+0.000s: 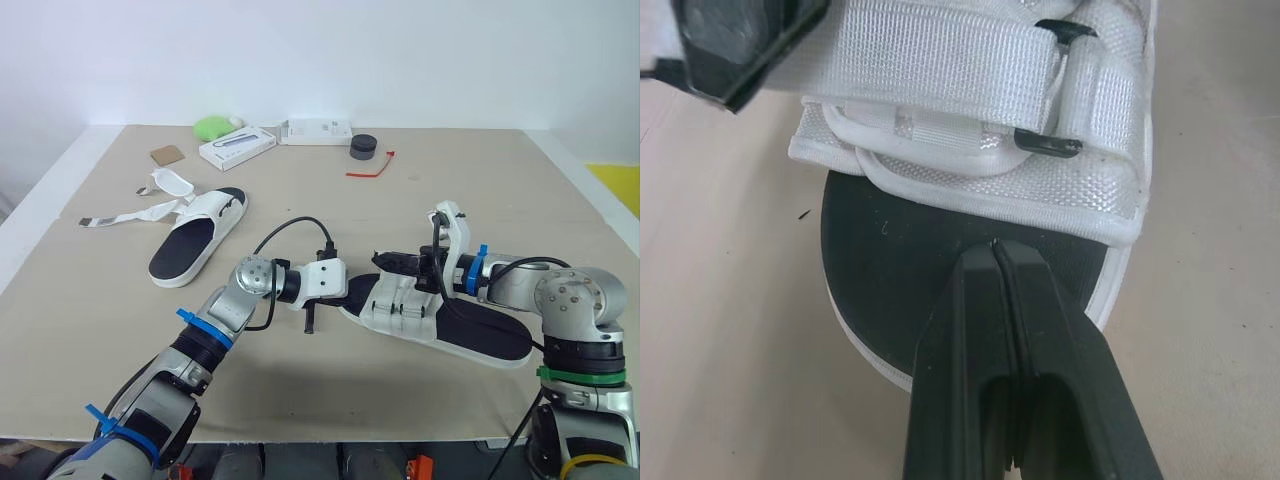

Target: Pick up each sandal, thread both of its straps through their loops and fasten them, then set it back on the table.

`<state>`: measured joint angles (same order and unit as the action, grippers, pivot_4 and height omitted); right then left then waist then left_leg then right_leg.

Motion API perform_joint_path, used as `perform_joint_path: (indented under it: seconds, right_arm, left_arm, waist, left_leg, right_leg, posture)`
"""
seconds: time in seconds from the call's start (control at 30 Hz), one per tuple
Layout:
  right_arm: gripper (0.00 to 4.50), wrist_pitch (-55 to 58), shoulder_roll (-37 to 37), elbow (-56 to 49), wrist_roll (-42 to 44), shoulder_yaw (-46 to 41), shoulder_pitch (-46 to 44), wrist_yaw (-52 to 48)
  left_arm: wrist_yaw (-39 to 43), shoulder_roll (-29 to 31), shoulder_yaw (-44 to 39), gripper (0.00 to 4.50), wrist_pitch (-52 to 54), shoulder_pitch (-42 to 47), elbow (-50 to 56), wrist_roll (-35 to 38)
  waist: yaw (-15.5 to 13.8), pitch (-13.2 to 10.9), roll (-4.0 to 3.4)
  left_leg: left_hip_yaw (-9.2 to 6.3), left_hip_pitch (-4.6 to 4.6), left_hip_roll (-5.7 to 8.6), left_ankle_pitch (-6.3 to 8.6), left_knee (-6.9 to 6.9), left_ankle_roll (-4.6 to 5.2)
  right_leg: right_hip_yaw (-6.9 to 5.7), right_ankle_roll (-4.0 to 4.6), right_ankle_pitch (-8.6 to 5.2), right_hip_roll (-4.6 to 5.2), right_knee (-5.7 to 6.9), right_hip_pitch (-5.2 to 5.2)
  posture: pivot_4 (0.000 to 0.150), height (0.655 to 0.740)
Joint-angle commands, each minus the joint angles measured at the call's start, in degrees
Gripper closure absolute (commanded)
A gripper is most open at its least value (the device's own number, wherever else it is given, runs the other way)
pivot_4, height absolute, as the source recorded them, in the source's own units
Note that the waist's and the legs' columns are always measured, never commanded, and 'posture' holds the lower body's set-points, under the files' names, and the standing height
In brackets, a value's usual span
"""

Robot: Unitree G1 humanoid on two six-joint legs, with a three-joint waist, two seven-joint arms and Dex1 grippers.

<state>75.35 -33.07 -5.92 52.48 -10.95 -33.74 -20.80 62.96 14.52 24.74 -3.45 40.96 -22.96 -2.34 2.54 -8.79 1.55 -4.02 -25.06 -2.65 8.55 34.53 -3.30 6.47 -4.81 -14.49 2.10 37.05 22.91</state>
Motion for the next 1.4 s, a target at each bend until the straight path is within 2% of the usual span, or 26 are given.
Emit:
perform_joint_path:
  seconds: [0.03, 0.23, 0.43, 0.7, 0.83, 1.03, 1.17, 1.23, 1.4]
  right_arm:
    - [4.43, 0.71, -0.21, 4.09, -4.43, -3.45, -2.33, 5.49]
    - [4.43, 6.18, 0.25, 13.25, -8.6, -1.55, -2.63, 9.28]
    - [4.43, 6.78, 3.41, 20.11, -10.15, -4.29, -5.84, 11.25]
    - [4.43, 0.01, 3.07, 22.74, -14.93, -4.54, -7.77, 13.31]
    - [2.93, 1.35, 3.15, 20.37, -15.03, -4.08, -8.3, 12.19]
    - [0.09, 6.29, 3.11, 13.7, -10.21, -2.79, -9.13, 5.06]
    - [0.09, 11.16, 2.45, 10.89, -6.34, -4.54, -10.23, 0.25]
    - [0.09, 13.64, 1.87, 11.22, -3.45, -8.29, -12.67, -2.18]
    - [0.09, 14.02, -3.14, 11.42, -0.17, -13.78, -16.73, -7.3]
  left_arm:
    - [0.95, 0.86, 2.48, 4.5, 1.82, -1.72, -1.65, -2.48]
    - [0.94, 1.28, 2.35, 4.5, 2.26, -2.28, -0.77, -2.32]
    - [0.8, 1.46, 2.31, 4.5, 2.9, -2.57, -0.02, -2.24]
    - [0.59, 1.6, 2.13, 4.5, 3.29, -2.95, 0.54, -2.26]
    - [0.41, 1.44, 2.17, 4.5, 3.22, -2.81, 0.4, -2.39]
    - [0.39, 0.93, 2.04, 4.5, 3.01, -2.28, -0.05, -2.41]
    - [0.63, 0.42, 1.0, 4.5, 4.03, -1.72, 0.32, -1.3]
    - [1.28, 0.2, -0.33, 4.5, 5.53, -1.18, 1.73, 0.72]
    - [9.71, 3.15, -3.18, 4.5, 13.56, -2.4, 12.86, 10.59]
  waist:
    - [0.06, 0.0, -0.01]
    - [-0.03, 0.07, 0.06]
    - [0.03, 0.13, 0.17]
    - [0.06, 0.08, 0.09]
    - [-0.02, 0.05, 0.02]
    - [-0.03, 0.07, -0.02]
    - [0.0, 0.05, -0.09]
    - [-0.02, -0.05, -0.24]
    - [0.05, -0.66, -0.86]
  left_leg:
    - [0.0, 0.0, 0.0, 0.0, 0.0, 0.0]
    - [0.0, 0.04, 0.0, -0.06, 0.01, 0.1]
    - [0.0, 0.67, 0.0, -0.06, 0.03, 0.09]
    - [0.12, 0.67, 0.08, 0.08, 0.02, -0.12]
    - [0.21, 0.36, 0.1, 0.07, 0.0, -0.11]
    - [0.27, 0.09, 0.09, -0.18, 0.0, 0.27]
    - [0.25, -0.17, 0.03, -0.23, -0.23, 0.37]
    - [0.18, -0.24, 0.06, -0.17, -0.4, 0.41]
    - [0.09, -0.85, 0.13, -0.13, -0.54, 0.44]
  right_leg:
    - [0.0, 0.01, 0.01, 0.0, 0.0, 0.0]
    - [0.0, 0.01, 0.07, 0.0, 0.0, -0.06]
    - [0.0, 0.05, 0.03, 0.04, -0.08, -0.6]
    - [0.0, 0.12, 0.0, 0.27, -0.35, -0.61]
    - [-0.09, 0.16, 0.03, 0.42, -0.75, -0.52]
    - [-0.08, 0.04, 0.14, 0.37, -0.82, -0.54]
    - [-0.08, -0.03, 0.09, 0.23, -0.74, -0.56]
    - [-0.07, -0.04, 0.07, 0.17, -0.61, -0.47]
    - [-0.06, 0.03, -0.26, 0.1, 0.01, 0.42]
  posture:
    - [0.15, 0.74]
    - [0.15, 0.74]
    - [0.15, 0.74]
    - [0.15, 0.74]
    - [0.15, 0.74]
    - [0.15, 0.74]
    - [0.15, 0.74]
    - [0.15, 0.74]
    - [0.15, 0.74]
